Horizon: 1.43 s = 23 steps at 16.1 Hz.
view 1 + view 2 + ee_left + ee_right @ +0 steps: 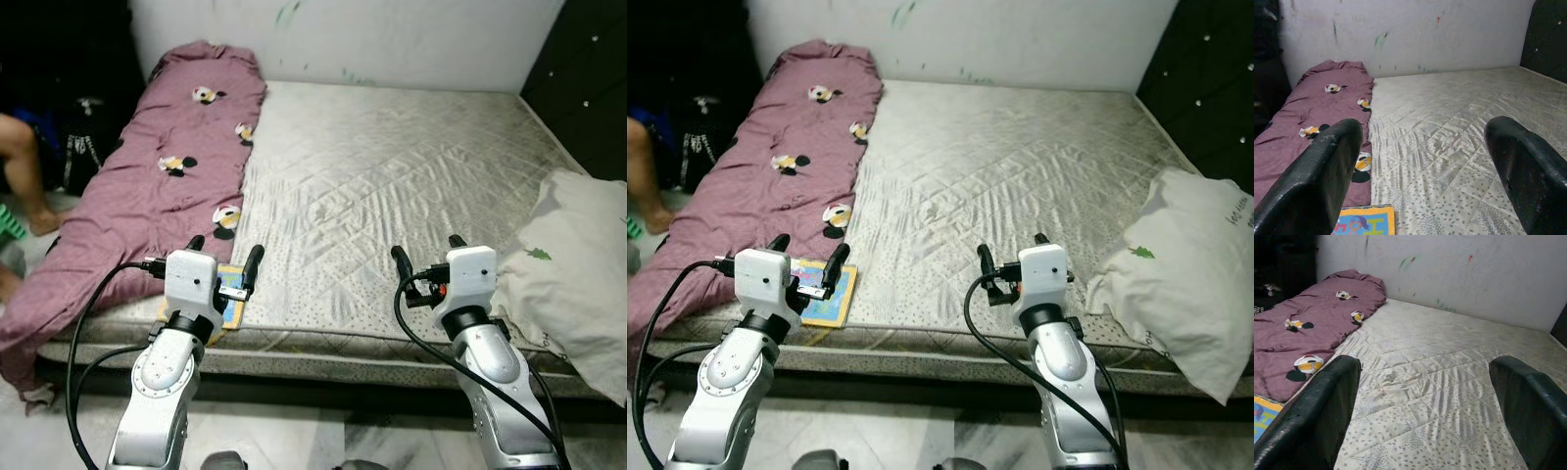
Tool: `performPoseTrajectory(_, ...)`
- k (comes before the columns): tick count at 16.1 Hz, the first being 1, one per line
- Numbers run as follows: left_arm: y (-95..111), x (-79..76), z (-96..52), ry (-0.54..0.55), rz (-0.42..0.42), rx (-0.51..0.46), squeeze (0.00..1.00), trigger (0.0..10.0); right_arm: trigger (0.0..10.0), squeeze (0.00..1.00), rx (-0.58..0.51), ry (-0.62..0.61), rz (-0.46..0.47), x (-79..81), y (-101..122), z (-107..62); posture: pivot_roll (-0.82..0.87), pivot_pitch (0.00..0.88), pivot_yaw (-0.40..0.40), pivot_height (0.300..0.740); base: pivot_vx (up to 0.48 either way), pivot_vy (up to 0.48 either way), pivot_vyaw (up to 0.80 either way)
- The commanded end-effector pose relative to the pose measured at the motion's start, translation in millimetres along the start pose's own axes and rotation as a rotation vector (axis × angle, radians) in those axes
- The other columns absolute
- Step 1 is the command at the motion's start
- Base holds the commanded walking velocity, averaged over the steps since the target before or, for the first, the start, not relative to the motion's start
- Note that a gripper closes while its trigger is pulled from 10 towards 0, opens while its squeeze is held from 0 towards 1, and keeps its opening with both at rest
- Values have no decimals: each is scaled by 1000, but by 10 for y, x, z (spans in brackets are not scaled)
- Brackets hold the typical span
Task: Clean up the room
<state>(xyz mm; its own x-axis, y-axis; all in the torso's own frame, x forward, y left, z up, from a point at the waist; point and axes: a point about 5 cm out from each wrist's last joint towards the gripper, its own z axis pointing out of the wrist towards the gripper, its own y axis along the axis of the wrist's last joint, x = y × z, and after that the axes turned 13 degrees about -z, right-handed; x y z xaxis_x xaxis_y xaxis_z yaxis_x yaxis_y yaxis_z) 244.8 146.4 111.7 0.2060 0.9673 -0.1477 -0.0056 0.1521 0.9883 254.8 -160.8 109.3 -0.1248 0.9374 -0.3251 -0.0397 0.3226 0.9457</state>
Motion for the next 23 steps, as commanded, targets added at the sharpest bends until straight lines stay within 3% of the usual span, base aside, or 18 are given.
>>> performPoseTrajectory(1,47,5,9,-10,4,-21,0,10000,10000,0,-18,5,-3,5,40,30,-54,12,-61,740,262,0,0)
performPoseTrajectory(14,38,-7,9,-24,5,-13,0,10000,10000,0,-17,-7,-6,-4,34,21,-57,13,-57,740,273,0,0)
performPoseTrajectory(17,5,8,14,26,23,1,0,10000,10000,0,-14,-10,-6,-12,25,18,-55,14,-57,740,0,0,0)
performPoseTrajectory(23,11,4,10,24,35,-1,0,10000,10000,0,-12,-15,0,-32,14,23,-49,11,-62,740,0,0,0)
